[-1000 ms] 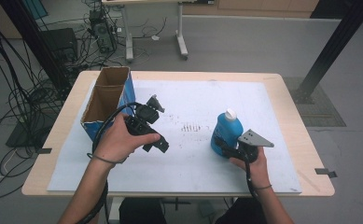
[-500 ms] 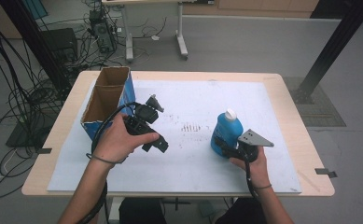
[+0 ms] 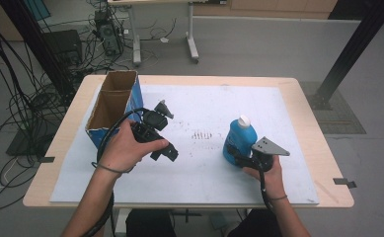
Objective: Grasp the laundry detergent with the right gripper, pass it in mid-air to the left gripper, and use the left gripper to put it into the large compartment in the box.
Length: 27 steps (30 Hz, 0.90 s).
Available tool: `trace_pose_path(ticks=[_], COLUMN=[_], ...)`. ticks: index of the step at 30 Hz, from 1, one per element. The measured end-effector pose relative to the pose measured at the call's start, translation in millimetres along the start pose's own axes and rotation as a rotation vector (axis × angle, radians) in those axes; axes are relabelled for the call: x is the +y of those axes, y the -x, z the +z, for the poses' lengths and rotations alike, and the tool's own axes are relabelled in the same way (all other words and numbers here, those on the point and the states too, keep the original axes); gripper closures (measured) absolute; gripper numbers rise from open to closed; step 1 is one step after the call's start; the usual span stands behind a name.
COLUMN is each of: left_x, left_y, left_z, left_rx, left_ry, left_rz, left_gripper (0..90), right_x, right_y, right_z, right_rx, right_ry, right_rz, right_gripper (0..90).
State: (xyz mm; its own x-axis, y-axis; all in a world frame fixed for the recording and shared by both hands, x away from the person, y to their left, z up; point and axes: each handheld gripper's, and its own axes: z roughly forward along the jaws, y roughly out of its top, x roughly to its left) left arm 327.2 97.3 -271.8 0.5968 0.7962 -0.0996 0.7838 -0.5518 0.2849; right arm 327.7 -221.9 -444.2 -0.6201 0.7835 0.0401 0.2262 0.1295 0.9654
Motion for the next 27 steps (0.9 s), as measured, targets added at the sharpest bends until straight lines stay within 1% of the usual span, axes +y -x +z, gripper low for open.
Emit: trace_pose_path(ticks=[6,8,17,27], left_x=[0.3,0.4,1.0,1.0], left_y=[1.0,1.6,2.3,2.1], left_z=[0.7,1.0,-2.6,-2.0], left_rx=[0.002,0.003,0.011,0.015], left_ry=[0.001,-0.004,0.001,0.0], left_rz=[0.001,0.009,0.007,0.008], left_gripper=[6.0,6.2,5.9,5.6], right_x=[-0.3,-0.4,-0.3,-0.6], right_y=[0.0,-0.1,0.0,0.0], right_z=[0.1,0.1,0.1,0.1], right_rx=[0.001,0.001,0.002,0.001], right_ry=[0.003,0.002,0.002,0.004], right_rz=[-0.001,0.0,-0.001,-0.001], right_gripper=[42.0,42.0,42.0,42.0])
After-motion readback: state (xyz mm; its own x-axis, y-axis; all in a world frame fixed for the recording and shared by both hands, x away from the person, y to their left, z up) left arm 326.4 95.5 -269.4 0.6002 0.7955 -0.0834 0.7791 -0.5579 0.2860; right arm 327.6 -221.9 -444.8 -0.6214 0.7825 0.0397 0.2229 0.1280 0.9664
